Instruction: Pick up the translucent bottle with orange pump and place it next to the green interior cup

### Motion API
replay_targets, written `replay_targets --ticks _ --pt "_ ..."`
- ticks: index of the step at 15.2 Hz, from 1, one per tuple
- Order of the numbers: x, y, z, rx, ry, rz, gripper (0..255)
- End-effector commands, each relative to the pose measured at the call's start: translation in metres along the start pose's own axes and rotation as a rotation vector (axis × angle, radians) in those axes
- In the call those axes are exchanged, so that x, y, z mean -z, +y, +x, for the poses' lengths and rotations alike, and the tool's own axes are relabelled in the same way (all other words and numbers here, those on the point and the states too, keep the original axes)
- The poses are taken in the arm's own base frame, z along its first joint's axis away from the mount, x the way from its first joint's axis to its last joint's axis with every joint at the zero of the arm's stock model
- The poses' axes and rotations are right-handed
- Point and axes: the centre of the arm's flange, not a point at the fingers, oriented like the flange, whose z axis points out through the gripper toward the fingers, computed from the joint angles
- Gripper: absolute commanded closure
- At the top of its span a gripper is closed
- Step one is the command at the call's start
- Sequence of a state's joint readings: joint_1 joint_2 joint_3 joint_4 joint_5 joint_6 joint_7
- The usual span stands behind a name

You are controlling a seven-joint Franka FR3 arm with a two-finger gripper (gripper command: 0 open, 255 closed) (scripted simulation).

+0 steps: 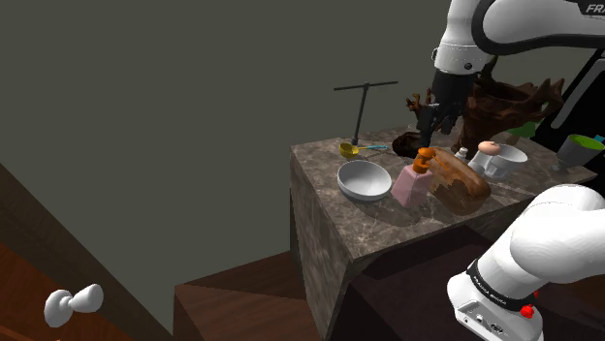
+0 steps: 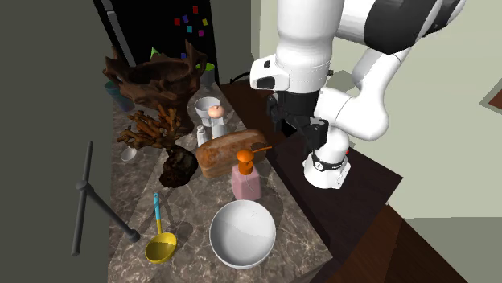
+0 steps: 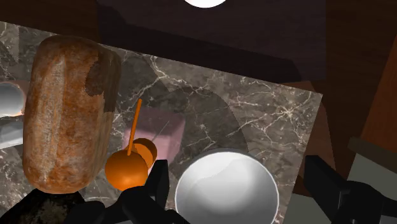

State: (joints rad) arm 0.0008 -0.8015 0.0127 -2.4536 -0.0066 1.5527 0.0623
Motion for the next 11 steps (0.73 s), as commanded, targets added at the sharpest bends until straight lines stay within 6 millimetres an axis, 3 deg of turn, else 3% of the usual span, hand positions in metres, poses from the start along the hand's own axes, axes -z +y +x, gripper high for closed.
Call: replay_targets --ticks 1,11 --pt "0.000 0.000 0.000 0.000 0.000 0.000 0" --pt "-0.077 0.114 0.046 -0.104 0.034 0.132 0"
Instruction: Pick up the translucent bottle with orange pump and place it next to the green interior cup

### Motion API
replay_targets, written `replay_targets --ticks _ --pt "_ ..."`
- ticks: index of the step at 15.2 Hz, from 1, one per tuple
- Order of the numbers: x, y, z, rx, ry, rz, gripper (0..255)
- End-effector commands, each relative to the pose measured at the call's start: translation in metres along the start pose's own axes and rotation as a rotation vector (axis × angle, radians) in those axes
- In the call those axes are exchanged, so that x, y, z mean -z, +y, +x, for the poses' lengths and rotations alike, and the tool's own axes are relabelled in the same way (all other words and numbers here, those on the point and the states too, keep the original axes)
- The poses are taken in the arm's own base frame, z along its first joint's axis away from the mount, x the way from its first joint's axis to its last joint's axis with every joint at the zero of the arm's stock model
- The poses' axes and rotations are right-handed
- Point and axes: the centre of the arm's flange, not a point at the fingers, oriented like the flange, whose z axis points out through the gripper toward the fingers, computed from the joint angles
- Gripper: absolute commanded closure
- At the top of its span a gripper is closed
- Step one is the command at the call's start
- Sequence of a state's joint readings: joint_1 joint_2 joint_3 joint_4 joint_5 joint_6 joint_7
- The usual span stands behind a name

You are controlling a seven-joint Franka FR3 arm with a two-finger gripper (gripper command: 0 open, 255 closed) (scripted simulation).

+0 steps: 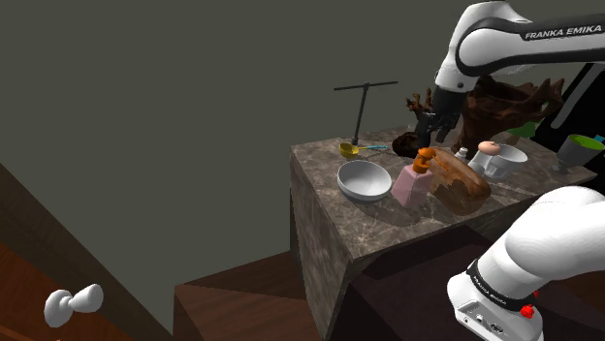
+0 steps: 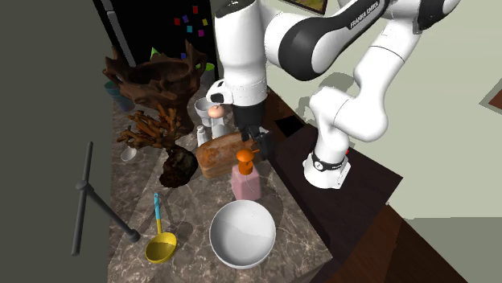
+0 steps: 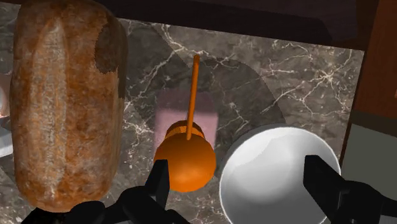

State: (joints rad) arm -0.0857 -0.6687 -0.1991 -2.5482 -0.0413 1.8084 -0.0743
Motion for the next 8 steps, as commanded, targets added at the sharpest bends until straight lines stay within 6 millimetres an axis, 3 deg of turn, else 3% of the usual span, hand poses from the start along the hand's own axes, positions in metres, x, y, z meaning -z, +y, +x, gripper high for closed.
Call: replay_targets --ticks 1,3,8 --pt "-0.013 0.023 0.010 -0.021 0.009 0.026 0" --pt "-0.028 0.046 0.019 -0.042 0.016 0.053 0" --pt "-0.049 0.045 0.020 -0.042 0.016 0.053 0"
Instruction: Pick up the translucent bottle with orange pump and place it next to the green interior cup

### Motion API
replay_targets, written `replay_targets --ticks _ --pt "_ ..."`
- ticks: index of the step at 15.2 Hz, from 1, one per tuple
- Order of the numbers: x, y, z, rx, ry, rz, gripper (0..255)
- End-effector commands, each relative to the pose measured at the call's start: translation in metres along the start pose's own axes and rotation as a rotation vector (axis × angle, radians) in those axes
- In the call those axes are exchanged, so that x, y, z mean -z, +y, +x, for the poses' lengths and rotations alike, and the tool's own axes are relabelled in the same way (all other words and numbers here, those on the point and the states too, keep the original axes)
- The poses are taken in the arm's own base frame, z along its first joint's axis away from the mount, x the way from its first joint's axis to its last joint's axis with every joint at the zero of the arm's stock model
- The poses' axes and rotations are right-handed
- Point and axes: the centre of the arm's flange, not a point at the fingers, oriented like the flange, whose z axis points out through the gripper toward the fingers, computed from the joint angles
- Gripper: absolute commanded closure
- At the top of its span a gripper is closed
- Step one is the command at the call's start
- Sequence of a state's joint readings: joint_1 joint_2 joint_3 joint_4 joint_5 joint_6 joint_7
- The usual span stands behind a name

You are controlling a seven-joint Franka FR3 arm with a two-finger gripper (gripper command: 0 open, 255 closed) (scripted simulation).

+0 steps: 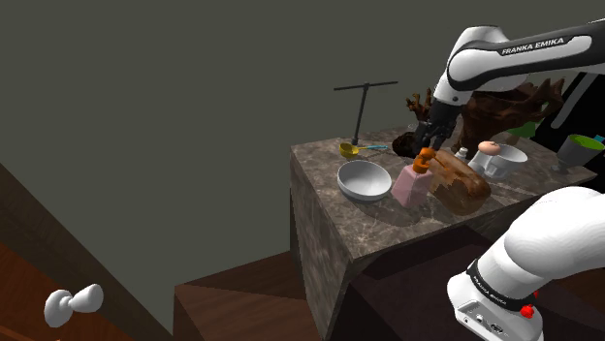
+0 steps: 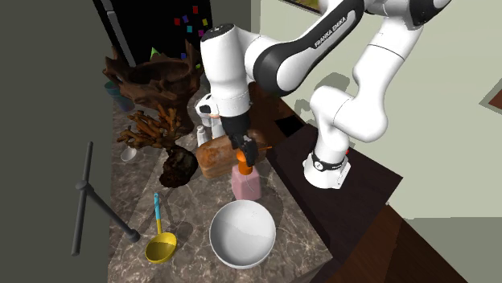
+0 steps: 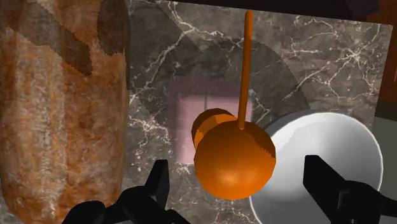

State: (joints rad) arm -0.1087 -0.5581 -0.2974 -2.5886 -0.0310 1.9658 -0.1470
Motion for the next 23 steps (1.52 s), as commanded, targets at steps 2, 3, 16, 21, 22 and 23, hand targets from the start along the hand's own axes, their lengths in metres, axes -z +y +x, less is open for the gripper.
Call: replay_targets --ticks 2,3,16,21,22,23 --pt "-0.016 0.000 0.000 0.000 0.001 0.000 0" --pt "-0.024 0.000 0.000 0.000 0.001 0.000 0" --pt "-0.024 0.000 0.000 0.000 0.001 0.000 255" --pt "-0.024 0.000 0.000 0.000 0.001 0.000 255" --pt "-0.019 -0.001 -0.001 0.000 0.001 0.000 255" --pt "-0.014 -0.001 -0.001 0.000 0.001 0.000 255"
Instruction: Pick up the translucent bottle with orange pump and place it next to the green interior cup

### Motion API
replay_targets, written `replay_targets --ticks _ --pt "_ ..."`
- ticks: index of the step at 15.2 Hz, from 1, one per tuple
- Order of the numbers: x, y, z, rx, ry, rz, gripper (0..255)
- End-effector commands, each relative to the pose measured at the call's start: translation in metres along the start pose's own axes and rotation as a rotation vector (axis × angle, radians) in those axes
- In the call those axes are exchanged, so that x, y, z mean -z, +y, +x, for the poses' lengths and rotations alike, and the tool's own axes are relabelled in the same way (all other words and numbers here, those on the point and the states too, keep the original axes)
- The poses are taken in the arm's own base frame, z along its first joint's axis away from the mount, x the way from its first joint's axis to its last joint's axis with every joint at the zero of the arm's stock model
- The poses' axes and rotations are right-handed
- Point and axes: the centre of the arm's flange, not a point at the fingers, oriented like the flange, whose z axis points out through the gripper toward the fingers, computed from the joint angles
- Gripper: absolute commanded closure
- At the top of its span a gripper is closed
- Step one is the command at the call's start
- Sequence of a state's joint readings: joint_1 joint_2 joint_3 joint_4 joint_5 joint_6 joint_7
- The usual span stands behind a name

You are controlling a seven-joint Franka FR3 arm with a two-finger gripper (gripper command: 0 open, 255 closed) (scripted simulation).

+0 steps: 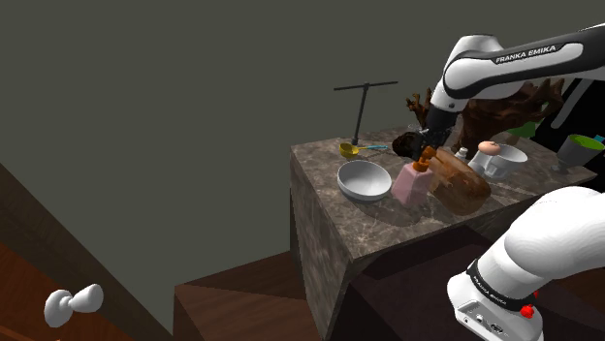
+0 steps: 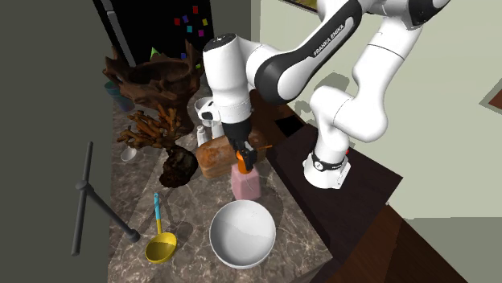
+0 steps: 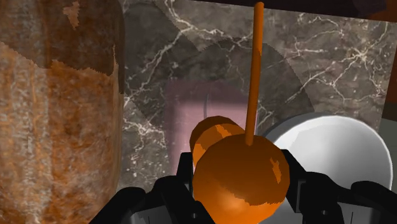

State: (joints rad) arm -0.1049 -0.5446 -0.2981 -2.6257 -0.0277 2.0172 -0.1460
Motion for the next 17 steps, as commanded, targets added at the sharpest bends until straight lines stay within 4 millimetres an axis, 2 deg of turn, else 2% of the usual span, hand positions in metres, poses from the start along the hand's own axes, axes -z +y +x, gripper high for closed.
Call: replay_targets --ticks 1,17 --pt "0.009 -0.001 -0.002 0.000 0.000 0.000 255" --pt "0.093 -0.012 -0.007 0.000 0.000 0.000 255"
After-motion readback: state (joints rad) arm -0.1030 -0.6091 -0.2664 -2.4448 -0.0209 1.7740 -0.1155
